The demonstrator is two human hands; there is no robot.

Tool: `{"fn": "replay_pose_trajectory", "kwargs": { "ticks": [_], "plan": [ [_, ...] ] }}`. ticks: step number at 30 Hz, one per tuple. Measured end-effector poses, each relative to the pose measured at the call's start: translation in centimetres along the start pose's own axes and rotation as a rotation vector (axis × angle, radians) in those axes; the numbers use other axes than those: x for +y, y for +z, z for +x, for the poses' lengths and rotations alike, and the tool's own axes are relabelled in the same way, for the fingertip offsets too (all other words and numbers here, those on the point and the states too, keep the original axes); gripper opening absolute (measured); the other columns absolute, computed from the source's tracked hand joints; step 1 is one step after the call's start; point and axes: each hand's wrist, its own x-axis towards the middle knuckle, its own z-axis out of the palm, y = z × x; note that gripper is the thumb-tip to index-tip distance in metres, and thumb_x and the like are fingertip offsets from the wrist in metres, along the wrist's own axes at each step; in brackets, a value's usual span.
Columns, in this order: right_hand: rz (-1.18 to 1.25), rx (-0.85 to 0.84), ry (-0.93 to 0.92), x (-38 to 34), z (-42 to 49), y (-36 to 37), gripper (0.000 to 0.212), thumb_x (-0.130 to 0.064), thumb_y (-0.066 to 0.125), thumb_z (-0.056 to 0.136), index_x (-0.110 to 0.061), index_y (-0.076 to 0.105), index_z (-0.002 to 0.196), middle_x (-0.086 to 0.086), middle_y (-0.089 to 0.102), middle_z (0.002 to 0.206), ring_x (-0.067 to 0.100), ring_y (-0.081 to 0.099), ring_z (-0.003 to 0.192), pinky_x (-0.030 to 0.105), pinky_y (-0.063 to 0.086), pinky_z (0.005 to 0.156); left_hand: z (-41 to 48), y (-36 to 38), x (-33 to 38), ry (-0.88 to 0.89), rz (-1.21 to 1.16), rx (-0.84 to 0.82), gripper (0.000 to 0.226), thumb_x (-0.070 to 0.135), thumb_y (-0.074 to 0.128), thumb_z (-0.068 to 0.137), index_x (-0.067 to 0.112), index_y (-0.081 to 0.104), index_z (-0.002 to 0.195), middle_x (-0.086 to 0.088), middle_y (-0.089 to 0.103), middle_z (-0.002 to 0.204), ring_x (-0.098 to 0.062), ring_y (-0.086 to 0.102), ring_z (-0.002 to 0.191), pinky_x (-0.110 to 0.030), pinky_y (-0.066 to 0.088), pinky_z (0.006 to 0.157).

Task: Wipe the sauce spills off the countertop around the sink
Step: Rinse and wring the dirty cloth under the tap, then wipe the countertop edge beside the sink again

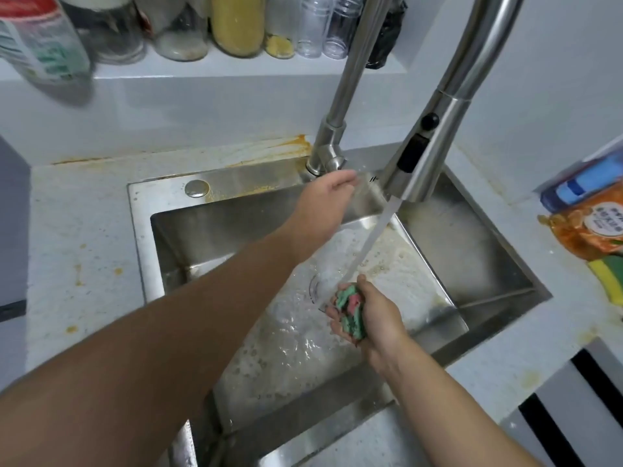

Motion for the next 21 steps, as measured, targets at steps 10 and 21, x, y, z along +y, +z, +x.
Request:
{"fn": "replay_pose_trajectory", "kwargs": {
  "ticks": [10,21],
  "plan": [
    [-0.044,-0.026,-0.013,0.2,0.1,0.6,0.019,-0.019,0.060,0.103,-0.004,0.066,0.093,0.012,0.070,0.068,0.027,0.074,0.066,0.053,0.057,0.091,3.0,-0.6,2.4,0.031,0.055,0.026,0.042,0.005,0.051,0.100,0.011,0.056,0.141,-0.001,0.058,0.141,-0.011,0.056,0.125,-0.023,0.040,0.106],
    [-0.227,-0.113,-0.241,-1.3,-4.3,3.2,0.016,-0.011,0.051,0.106,-0.005,0.066,0.107,0.003,0.063,0.066,0.008,0.043,0.040,0.018,0.030,0.037,-9.7,-5.3,-4.2,-0.252,0.149,0.178,0.013,0.015,0.060,0.095,0.023,0.069,0.099,-0.002,0.073,0.100,-0.019,0.068,0.095,-0.034,0.052,0.090]
  ]
}}
